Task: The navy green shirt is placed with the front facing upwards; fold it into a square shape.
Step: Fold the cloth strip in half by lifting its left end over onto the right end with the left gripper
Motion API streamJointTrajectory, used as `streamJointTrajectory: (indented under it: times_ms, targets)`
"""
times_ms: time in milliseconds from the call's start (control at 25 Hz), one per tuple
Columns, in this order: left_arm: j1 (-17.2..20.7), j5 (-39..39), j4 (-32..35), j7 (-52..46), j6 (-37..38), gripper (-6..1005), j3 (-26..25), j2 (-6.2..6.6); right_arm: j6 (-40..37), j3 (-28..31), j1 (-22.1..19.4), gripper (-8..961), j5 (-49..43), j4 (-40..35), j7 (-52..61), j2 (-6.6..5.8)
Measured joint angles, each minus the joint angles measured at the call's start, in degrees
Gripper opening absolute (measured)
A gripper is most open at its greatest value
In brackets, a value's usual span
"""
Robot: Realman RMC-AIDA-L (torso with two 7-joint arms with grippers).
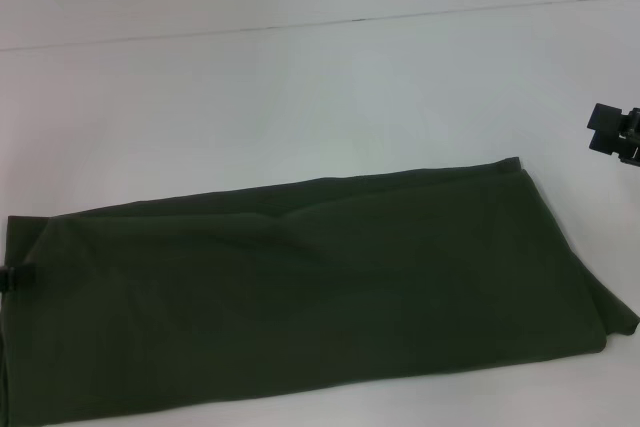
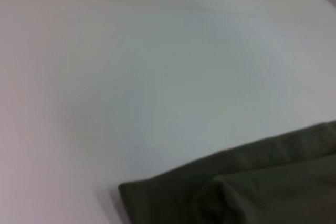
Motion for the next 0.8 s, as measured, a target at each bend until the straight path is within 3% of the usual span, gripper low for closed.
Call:
streamJointTrajectory:
  times_ms: [800]
  targets:
    - [-0.63, 5.37, -2.24, -1.32, 2.52, 938, 1.16, 0.13, 0.43, 0.0, -0.61, 907, -0.01, 0.0, 0.01, -0.15]
